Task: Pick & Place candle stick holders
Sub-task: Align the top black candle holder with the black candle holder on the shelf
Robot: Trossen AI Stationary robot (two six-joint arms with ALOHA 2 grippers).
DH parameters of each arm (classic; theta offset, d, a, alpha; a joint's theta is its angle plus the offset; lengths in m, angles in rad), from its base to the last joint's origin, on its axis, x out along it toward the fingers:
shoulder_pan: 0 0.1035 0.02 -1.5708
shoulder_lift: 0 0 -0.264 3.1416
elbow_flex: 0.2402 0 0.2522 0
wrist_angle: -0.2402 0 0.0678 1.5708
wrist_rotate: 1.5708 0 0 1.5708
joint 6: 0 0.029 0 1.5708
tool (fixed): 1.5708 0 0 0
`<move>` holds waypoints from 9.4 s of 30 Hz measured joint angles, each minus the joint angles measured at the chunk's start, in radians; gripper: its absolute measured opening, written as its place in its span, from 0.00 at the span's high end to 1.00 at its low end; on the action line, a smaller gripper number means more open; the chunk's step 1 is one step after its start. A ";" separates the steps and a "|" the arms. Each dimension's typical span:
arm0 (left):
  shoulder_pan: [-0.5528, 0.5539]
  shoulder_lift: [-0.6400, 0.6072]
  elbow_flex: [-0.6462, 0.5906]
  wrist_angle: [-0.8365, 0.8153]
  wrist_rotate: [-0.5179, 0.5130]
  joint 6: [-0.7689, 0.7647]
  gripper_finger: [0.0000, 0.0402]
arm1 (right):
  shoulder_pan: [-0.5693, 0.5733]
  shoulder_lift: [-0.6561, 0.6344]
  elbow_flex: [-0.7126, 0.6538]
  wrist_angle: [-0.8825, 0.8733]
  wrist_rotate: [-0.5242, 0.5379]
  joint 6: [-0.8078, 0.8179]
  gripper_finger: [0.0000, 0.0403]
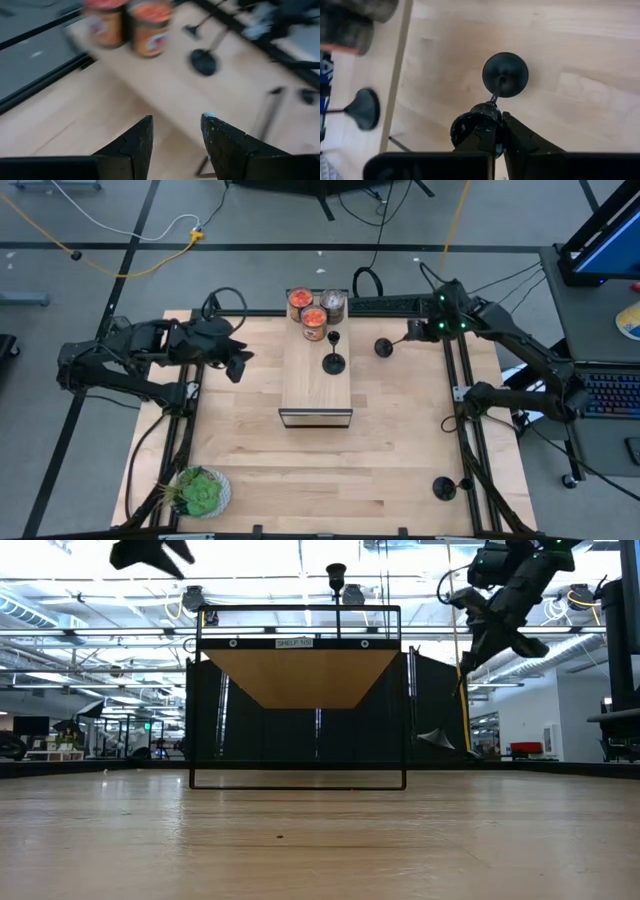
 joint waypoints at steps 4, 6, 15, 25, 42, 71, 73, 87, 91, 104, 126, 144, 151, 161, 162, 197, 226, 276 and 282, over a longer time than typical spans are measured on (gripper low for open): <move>-0.013 0.019 0.000 0.136 0.099 0.088 0.57 | 0.044 -0.023 0.001 -0.011 -0.046 0.024 0.99; -0.028 0.043 0.000 0.197 0.127 0.124 0.57 | 0.070 -0.036 0.002 -0.019 -0.071 0.033 0.99; -0.118 0.179 0.001 0.304 0.158 0.167 0.57 | 0.199 -0.134 0.013 -0.133 -0.107 0.114 0.99; -0.188 0.267 0.000 0.453 0.158 0.162 0.57 | 0.357 -0.153 0.193 -0.411 -0.126 0.199 0.99; -0.291 0.395 0.000 0.711 0.123 0.140 0.57 | 0.785 -0.056 0.240 -0.223 -0.233 0.480 0.99; -0.342 0.665 0.221 0.742 0.252 0.084 0.57 | 0.983 0.284 0.240 0.398 -0.336 0.428 0.99; -0.338 0.668 0.220 0.739 0.258 0.075 0.57 | 0.983 0.297 0.240 0.419 -0.339 0.426 0.99; -0.334 0.696 0.220 0.773 0.274 0.042 0.34 | 0.984 0.338 0.239 0.485 -0.333 0.377 0.99; -0.332 0.696 0.220 0.772 0.300 0.018 0.29 | 0.983 0.339 0.239 0.495 -0.331 0.370 0.99; -0.312 0.765 0.220 0.871 0.362 -0.050 0.28 | 0.983 0.338 0.239 0.498 -0.331 0.350 0.99; -0.279 0.795 0.218 0.926 0.517 -0.100 0.91 | 0.982 0.335 0.240 0.502 -0.340 0.339 0.99; -0.277 0.792 0.219 0.908 0.500 -0.097 0.93 | 0.982 0.338 0.240 0.499 -0.335 0.340 0.88; -0.278 0.790 0.220 0.896 0.490 -0.094 0.93 | 0.982 0.338 0.239 0.497 -0.334 0.347 0.82; -0.303 0.787 0.223 0.796 0.471 -0.110 0.93 | 0.966 0.273 0.237 0.463 -0.367 0.359 0.73; -0.305 0.788 0.222 0.788 0.470 -0.110 0.93 | 0.962 0.260 0.237 0.458 -0.367 0.359 0.73; -0.124 0.501 0.220 0.761 -0.277 0.431 0.93 | 0.957 -0.223 -0.074 0.531 0.165 -0.072 0.79; 0.015 0.303 -0.407 1.573 -0.075 0.528 0.93 | 0.955 -0.383 -0.335 0.801 0.168 0.047 0.82; 0.115 0.349 -0.560 1.745 0.070 0.464 0.93 | 0.954 -0.383 -0.333 0.795 0.195 0.109 0.82; 0.115 0.366 -0.559 1.764 0.071 0.466 0.93 | 0.954 -0.382 -0.333 0.795 0.194 0.112 0.82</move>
